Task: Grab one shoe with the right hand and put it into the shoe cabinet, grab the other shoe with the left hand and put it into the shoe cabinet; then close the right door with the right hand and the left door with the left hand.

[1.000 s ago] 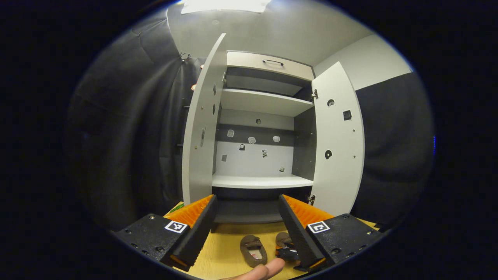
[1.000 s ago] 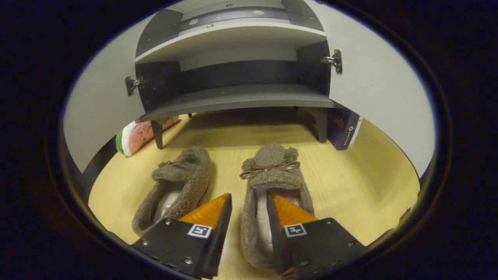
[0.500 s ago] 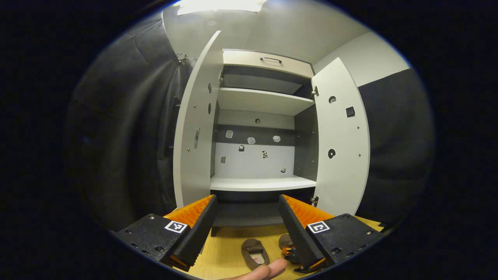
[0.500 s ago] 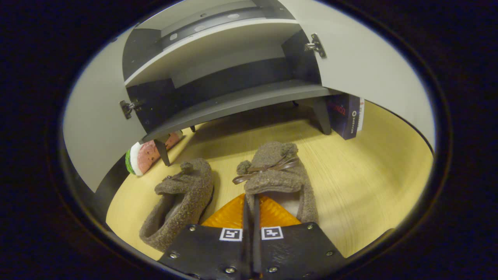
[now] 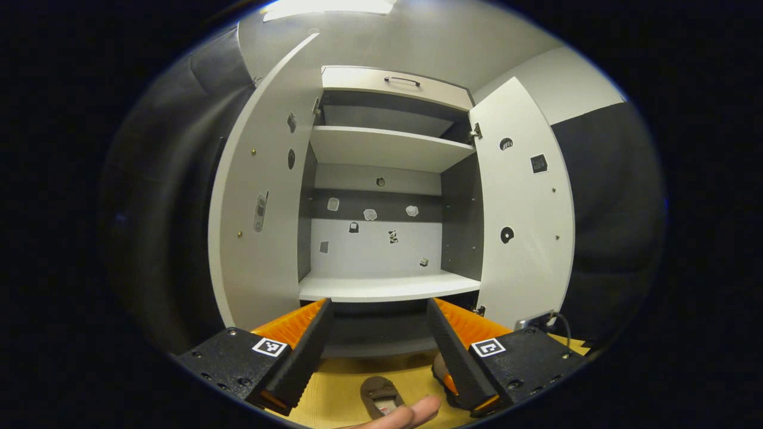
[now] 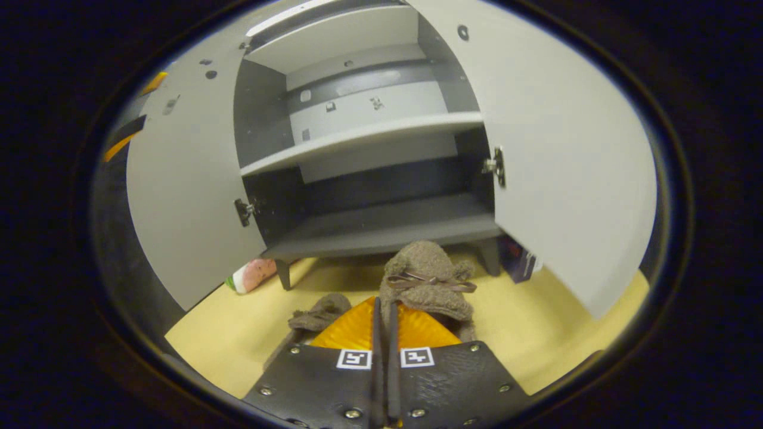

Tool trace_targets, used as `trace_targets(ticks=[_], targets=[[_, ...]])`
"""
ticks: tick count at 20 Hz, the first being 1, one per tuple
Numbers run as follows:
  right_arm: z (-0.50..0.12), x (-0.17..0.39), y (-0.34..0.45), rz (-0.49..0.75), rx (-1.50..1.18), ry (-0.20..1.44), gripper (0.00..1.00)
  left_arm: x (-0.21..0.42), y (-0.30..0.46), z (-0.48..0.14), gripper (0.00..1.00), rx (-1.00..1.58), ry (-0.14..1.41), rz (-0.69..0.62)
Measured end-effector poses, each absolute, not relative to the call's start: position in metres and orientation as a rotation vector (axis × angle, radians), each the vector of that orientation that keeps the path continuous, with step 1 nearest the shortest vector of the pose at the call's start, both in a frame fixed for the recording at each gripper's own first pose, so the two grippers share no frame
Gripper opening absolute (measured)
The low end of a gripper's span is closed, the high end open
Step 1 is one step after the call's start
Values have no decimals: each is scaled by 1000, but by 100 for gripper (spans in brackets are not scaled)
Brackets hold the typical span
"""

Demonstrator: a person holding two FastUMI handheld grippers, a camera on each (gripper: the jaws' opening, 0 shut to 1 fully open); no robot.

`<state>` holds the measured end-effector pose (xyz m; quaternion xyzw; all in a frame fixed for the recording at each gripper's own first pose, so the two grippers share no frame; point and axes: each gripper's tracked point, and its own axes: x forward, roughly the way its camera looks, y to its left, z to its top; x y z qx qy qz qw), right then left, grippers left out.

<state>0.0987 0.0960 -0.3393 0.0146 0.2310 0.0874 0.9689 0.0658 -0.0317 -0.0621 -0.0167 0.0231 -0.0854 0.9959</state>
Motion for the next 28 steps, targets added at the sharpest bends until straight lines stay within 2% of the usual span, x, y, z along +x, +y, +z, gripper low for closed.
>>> trace_targets(ticks=[8,16,20,24,28], targets=[[-180,151,95,200,-99,253,4,95,-20,-68,96,-37,68,-138],[-91,226,121,234,-169,181,4,102,-19,-91,97,-60,94,-141],[-87,283,133,197,-173,191,4,103,-27,-96,96,-135,84,-175],[-112,347,140,146,-248,235,3,103,-21,-97,96,-101,69,-161],[-151,395,158,192,-387,309,4,104,-10,-107,96,-94,81,-138]])
